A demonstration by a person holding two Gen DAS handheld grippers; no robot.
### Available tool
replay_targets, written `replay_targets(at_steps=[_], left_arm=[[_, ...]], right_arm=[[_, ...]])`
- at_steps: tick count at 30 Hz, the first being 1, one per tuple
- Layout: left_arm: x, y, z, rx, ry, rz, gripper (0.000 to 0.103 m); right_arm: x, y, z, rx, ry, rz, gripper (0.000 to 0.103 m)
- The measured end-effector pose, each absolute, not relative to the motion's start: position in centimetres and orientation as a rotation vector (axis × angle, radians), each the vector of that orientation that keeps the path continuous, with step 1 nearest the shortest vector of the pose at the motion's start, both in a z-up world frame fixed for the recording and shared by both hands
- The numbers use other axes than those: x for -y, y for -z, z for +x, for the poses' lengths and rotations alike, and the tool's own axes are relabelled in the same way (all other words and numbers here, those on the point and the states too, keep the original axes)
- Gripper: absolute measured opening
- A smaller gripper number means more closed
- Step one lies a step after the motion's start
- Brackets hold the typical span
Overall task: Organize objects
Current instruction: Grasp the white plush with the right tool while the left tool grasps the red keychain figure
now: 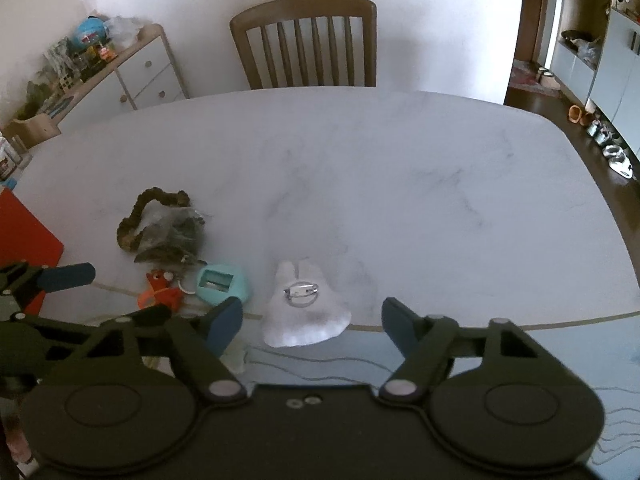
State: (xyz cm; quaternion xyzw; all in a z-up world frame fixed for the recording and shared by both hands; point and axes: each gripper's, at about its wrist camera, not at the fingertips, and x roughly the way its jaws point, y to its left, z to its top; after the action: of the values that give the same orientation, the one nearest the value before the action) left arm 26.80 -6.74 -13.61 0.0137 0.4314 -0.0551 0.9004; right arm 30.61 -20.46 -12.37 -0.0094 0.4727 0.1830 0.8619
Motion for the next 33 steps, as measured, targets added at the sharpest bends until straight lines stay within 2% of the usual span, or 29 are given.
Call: replay_targets(at_steps=[1, 3, 5, 7, 10, 13, 17, 23, 33], left_arm=[[6.7, 13.6, 26.8, -0.889, 0.116, 0.025, 0.097], [6.7, 13.7, 26.7, -0.881, 0.126, 0.025, 0.090], [7.0, 13.8, 26.8, -0.888, 0.144, 0.029, 0.076], [7.2, 14.0, 26.7, -0.891, 0.163, 0.028, 0.069], [7.7, 14.0, 26.5, -0.890, 0.189, 0.040, 0.058], [8.1, 14.1, 26.5, -0.889, 0.200, 0.040, 0.051], [8.3, 14.0, 26.4, -0.895, 0.229, 0.026, 0.036], [7.8, 13.6, 26.6, -0.899, 0.227, 0.002, 0.029], [6.3, 12.9, 25.6, -0.897, 0.214, -0.028, 0.028]], right_arm=[[20.4, 12.5, 30.7, -0.994, -0.384, -0.017, 0.072], [20.3, 12.6, 30.8, -0.999, -0.391, -0.015, 0.067], [20.2, 12.8, 30.8, -1.004, -0.398, -0.017, 0.064], [20.1, 12.9, 30.8, -1.009, -0.401, -0.017, 0.058], [20.1, 13.0, 30.8, -1.015, -0.405, -0.006, 0.055], [20.1, 13.2, 30.8, -1.020, -0.401, -0.005, 0.052], [20.1, 13.2, 30.7, -1.016, -0.397, -0.002, 0.051], [20.1, 13.0, 30.3, -1.006, -0.386, 0.002, 0.048], [20.6, 11.2, 28.3, -0.981, -0.392, 0.022, 0.047]])
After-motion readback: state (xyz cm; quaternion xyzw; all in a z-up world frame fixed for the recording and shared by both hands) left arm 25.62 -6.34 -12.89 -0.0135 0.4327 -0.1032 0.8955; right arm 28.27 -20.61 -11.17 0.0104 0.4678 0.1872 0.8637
